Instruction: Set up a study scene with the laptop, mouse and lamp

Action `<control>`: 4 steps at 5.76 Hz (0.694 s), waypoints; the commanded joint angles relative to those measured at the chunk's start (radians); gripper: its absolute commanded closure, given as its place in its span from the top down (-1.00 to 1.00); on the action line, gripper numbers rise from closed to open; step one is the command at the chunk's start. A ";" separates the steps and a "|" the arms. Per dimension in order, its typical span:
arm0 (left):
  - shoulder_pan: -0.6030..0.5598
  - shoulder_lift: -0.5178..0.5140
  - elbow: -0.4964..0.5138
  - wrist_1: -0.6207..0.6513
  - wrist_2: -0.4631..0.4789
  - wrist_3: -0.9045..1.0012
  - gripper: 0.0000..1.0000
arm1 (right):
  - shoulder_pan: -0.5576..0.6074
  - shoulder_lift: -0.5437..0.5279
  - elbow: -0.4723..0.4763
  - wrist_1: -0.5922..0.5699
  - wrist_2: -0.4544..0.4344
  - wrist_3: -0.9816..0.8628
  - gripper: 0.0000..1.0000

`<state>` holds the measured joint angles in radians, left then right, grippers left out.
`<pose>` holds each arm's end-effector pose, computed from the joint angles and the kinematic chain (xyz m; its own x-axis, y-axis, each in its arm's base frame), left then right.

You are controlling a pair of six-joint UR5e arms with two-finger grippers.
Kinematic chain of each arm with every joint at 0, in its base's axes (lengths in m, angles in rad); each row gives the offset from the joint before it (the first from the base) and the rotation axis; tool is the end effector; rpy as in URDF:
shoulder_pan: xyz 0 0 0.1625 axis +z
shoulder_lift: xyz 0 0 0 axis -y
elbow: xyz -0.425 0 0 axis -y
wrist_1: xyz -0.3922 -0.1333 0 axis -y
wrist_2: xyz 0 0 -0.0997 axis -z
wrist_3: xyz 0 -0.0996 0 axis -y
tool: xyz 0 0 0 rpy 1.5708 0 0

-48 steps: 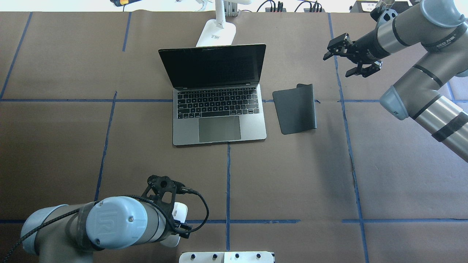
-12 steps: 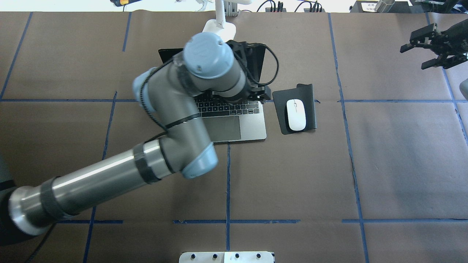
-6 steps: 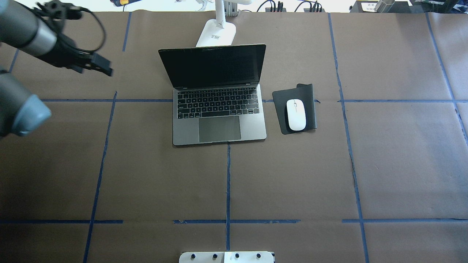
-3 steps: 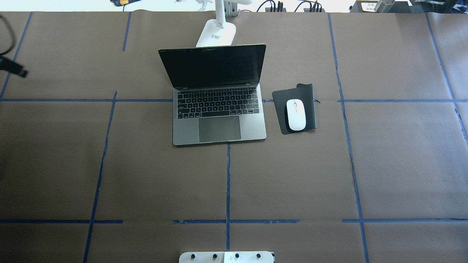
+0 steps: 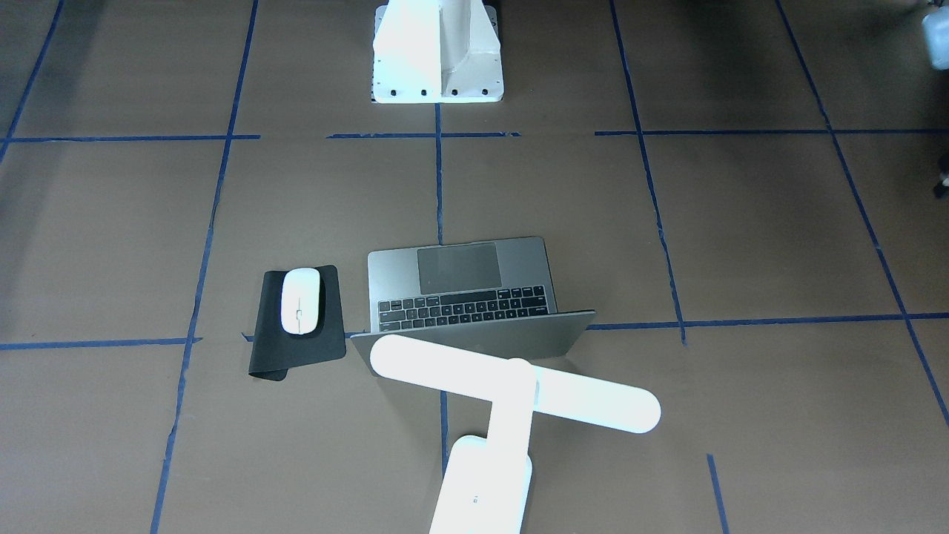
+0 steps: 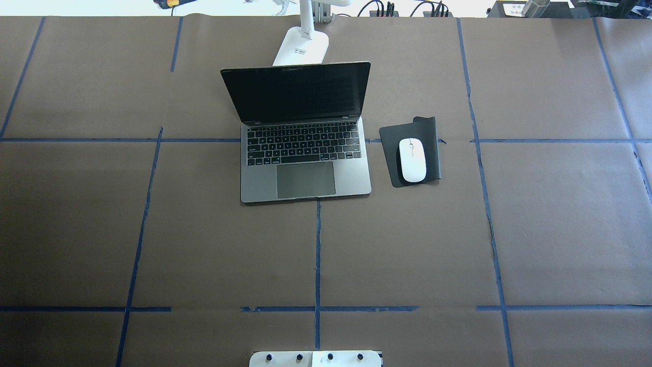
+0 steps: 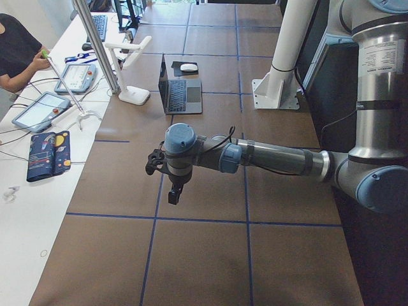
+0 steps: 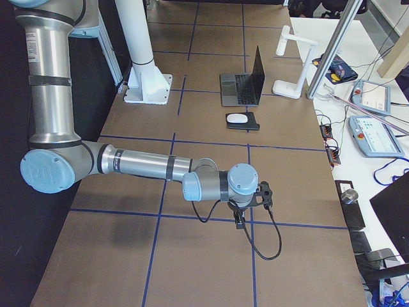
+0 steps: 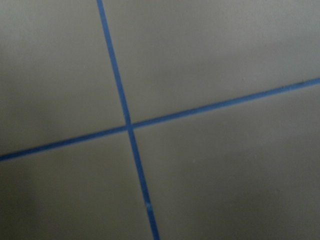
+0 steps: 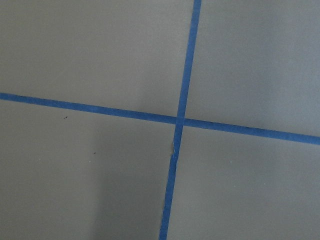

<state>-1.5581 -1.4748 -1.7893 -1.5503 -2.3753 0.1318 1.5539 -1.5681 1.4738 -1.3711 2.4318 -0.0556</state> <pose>-0.0558 -0.4555 0.5962 0.6848 0.2122 -0.6971 -0.1035 0.9753 0.1951 0.0493 -0.4985 0.6785 0.6483 -0.1459 0.7473 0.0529 0.9877 0.1470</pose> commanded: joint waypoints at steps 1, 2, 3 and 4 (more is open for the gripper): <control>-0.019 -0.009 0.039 0.093 -0.004 0.037 1.00 | -0.047 -0.001 0.003 -0.002 -0.007 -0.010 1.00; -0.016 -0.009 0.068 0.093 -0.002 0.037 1.00 | -0.060 -0.010 0.000 -0.003 -0.005 -0.045 1.00; -0.020 -0.007 0.073 0.093 -0.004 0.035 1.00 | -0.029 -0.060 0.020 -0.028 0.012 -0.129 1.00; -0.019 -0.010 0.100 0.093 -0.004 0.037 1.00 | -0.017 -0.070 0.061 -0.096 0.006 -0.148 1.00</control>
<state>-1.5767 -1.4831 -1.7109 -1.4579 -2.3789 0.1679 1.5232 -1.6202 1.5031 -1.4157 2.4378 -0.1705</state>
